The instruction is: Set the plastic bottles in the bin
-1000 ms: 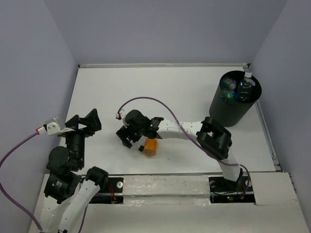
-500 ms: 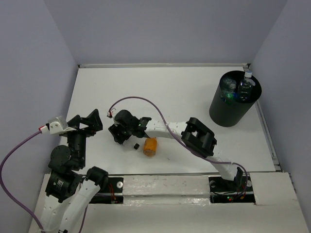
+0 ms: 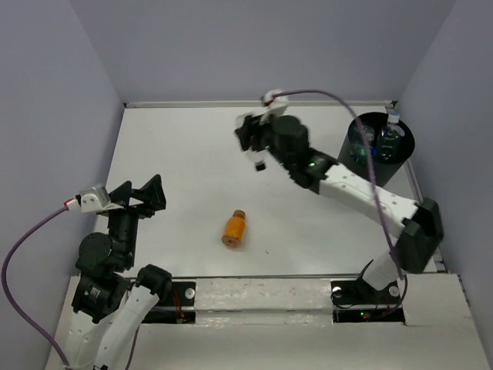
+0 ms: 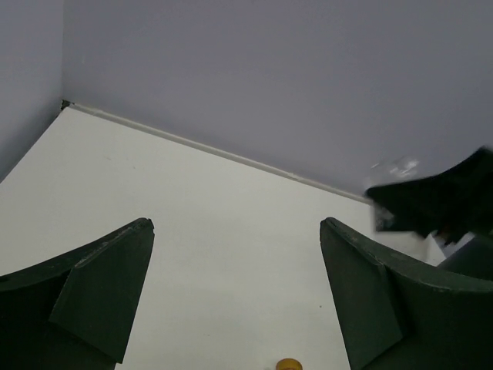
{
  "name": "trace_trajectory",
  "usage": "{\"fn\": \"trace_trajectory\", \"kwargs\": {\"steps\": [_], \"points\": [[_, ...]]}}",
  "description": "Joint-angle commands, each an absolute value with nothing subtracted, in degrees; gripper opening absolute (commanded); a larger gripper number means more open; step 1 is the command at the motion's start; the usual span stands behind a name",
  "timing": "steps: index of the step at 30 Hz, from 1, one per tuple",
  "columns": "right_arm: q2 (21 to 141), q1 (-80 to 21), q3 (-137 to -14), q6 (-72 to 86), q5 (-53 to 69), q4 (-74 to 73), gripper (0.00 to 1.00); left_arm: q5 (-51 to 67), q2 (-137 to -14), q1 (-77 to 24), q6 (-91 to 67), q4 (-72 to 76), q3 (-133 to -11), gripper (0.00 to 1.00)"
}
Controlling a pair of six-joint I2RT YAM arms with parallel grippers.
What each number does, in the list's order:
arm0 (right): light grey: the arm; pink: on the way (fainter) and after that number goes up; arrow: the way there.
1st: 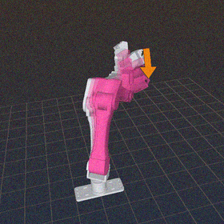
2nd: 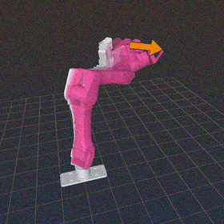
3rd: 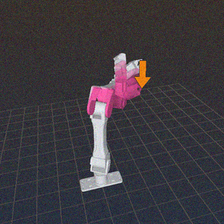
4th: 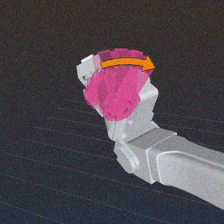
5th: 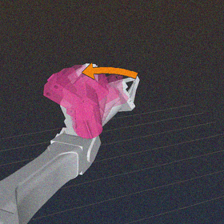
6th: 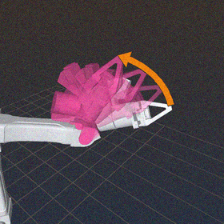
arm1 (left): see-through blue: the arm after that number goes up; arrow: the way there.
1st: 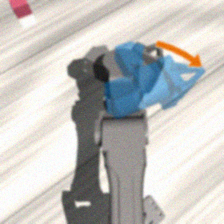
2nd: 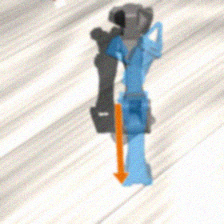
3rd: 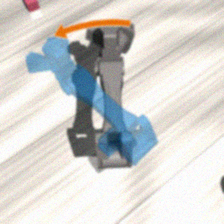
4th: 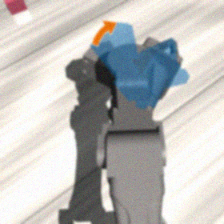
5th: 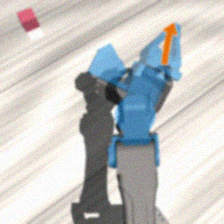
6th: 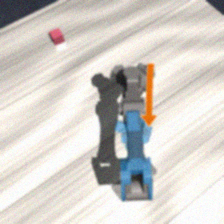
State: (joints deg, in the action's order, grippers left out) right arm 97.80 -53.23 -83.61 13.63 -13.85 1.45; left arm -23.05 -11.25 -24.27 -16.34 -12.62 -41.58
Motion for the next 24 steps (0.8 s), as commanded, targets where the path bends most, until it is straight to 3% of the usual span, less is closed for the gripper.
{"fn": "trace_trajectory", "kwargs": {"steps": [1,5,9,20,24], "points": [[79.8,-38.6,-75.5,8.4,-29.1,10.4,0.37,-18.5,-13.2,-23.8,-15.0,-9.3,-41.0,0.99],[66.9,-19.8,-66.2,4.8,-40.1,13.3,0.36,-16.0,-13.0,-23.8,-14.9,-9.1,-41.0,0.99],[62.4,-6.7,-61.2,6.0,-38.6,16.7,0.36,-14.8,-12.5,-23.7,-14.9,-8.7,-40.7,0.99],[69.3,-4.0,-57.2,-2.3,-38.8,23.7,0.38,-13.4,-12.6,-24.4,-14.9,-8.6,-40.6,0.99],[70.8,-4.0,-52.1,-5.4,-39.6,28.7,0.48,-13.5,-12.6,-24.8,-14.9,-8.5,-40.6,0.99]]}}
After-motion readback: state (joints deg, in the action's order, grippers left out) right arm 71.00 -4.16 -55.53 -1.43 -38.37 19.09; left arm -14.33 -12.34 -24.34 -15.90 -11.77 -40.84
